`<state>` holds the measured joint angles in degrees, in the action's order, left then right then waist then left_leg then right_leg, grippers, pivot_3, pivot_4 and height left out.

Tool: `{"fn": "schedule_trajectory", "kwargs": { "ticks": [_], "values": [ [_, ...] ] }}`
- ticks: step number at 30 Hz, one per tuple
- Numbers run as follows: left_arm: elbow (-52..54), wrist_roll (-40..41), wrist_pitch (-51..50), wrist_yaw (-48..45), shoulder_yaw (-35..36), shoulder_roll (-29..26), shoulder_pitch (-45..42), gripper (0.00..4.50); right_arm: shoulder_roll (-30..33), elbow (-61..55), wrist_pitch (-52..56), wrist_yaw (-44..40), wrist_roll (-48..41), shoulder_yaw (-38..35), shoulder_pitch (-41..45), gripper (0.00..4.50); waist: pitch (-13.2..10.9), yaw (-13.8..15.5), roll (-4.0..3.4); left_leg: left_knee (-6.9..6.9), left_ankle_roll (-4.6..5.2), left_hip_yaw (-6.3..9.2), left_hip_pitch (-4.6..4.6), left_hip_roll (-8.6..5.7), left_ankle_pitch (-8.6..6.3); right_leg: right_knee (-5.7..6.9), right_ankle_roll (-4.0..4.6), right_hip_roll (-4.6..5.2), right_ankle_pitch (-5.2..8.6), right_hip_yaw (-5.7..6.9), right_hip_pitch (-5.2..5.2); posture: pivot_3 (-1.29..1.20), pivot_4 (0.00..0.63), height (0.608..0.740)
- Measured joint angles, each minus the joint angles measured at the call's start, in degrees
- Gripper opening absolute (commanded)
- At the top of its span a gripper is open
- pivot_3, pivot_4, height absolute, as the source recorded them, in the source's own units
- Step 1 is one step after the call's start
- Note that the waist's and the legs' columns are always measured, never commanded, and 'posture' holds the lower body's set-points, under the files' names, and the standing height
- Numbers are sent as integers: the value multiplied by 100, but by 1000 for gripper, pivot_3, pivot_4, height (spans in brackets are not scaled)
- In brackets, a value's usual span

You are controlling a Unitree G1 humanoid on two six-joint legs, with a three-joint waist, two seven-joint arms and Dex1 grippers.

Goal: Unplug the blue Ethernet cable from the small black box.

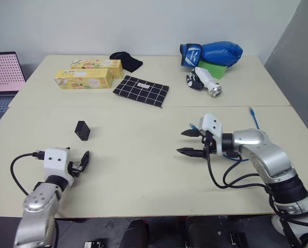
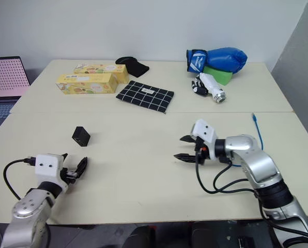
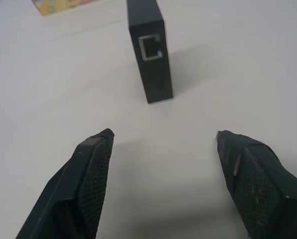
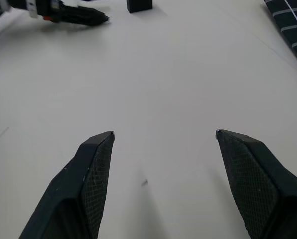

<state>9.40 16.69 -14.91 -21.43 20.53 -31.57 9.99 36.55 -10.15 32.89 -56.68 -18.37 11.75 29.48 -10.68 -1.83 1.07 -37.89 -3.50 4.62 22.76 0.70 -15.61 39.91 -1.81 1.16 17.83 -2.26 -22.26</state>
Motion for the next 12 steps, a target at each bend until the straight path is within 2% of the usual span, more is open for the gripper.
{"fn": "schedule_trajectory", "kwargs": {
  "ticks": [4,6,10,12],
  "values": [
    [738,653,-660,-731,539,-770,225,3498,612,161,-35,-248,-46,-409,-13,3455,-1,18,2,1,0,-4,-2,0,0,-6,0,-4,0,8,8,0,150,740],
    [888,869,-849,-964,751,-983,217,3498,729,267,-82,-344,-53,-490,-11,3455,-1,12,1,2,0,-6,-9,0,0,-3,1,-5,1,-1,9,0,150,740],
    [895,1355,-1414,-1743,1202,-1764,221,3498,1080,740,-182,-686,-67,-608,50,3455,-4,0,-1,5,1,-14,-7,2,0,-6,2,-10,1,-1,5,0,150,740],
    [870,1402,-1503,-1861,1367,-1867,208,3498,1123,804,-215,-724,-67,-636,97,3455,-4,-6,-3,7,1,-14,-8,3,-1,-6,3,-9,2,-4,5,0,150,740]
  ]
}}
